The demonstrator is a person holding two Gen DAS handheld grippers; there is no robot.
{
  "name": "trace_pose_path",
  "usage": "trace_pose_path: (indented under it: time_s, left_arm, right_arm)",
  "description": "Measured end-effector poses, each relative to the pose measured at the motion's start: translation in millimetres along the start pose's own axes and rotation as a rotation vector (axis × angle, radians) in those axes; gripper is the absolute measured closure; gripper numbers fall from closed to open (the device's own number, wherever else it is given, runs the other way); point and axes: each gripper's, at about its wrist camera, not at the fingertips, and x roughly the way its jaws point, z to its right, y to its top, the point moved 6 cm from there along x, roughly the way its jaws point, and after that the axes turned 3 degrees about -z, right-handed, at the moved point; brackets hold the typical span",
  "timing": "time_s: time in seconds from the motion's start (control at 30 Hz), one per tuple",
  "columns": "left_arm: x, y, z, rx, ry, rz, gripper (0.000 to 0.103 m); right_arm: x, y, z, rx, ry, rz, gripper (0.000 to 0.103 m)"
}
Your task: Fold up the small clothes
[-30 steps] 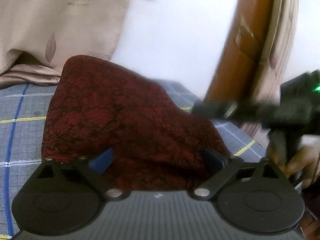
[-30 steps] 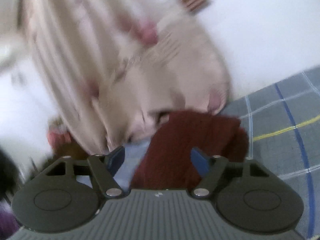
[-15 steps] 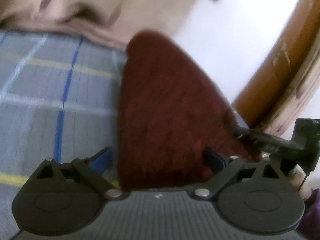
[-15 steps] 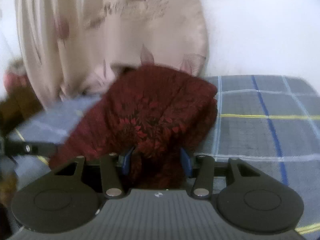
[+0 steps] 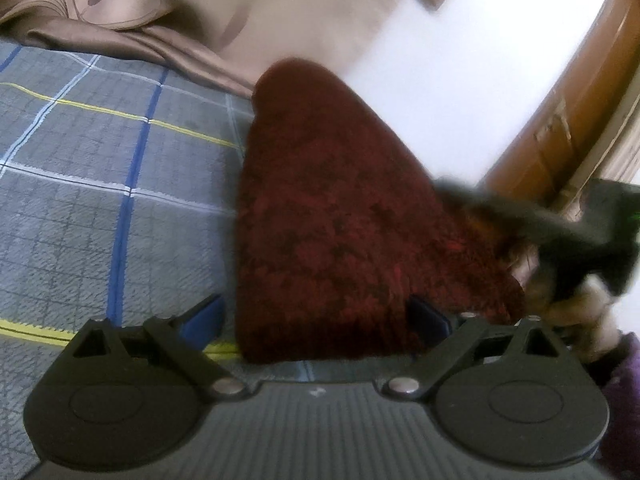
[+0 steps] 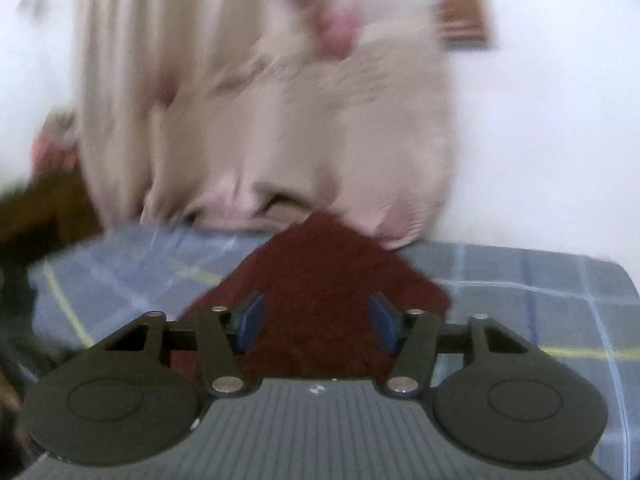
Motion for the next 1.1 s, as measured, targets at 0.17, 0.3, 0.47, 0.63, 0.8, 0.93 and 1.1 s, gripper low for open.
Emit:
trace_pose_path:
  time_s: [0.17,0.3,0.47,0.63,0.8,0.93,1.1]
  left_arm:
    - [-12,-1,-3,0.022,0.010,0.009,0.005]
    - [-28,4,1,0.067,0.023,0.045,0.005]
    - [-36,16,1,0.091,0.074,0.050,0.005]
    - [-34,42,0,0.083,0.068,0.047,0.004]
    - [-20,73,8,0.155,0.062,0.044,0.001]
    - [10,93,4,0.192,-0.047,-0.027,0.001]
    - [51,106,-32,-0.003,-0.267,-0.144,0.001]
  right_arm:
    - [50,-32,7,-0.074,-0.091,-0.118,0.055]
    - [51,-36,13,-0.015,-0.078,-0.097,0.050]
    - [10,-23,22,0.196,-0.024,0.028,0.039]
    - [-19,-34,35,0.404,0.024,0.057,0.013]
    - [-20,-44,59,0.610,0.074,0.059,0.000]
    - [-4,-49,71,0.733,0.131,0.035,0.000]
    - [28,-58,73,0.754,0.133,-0.064,0.000]
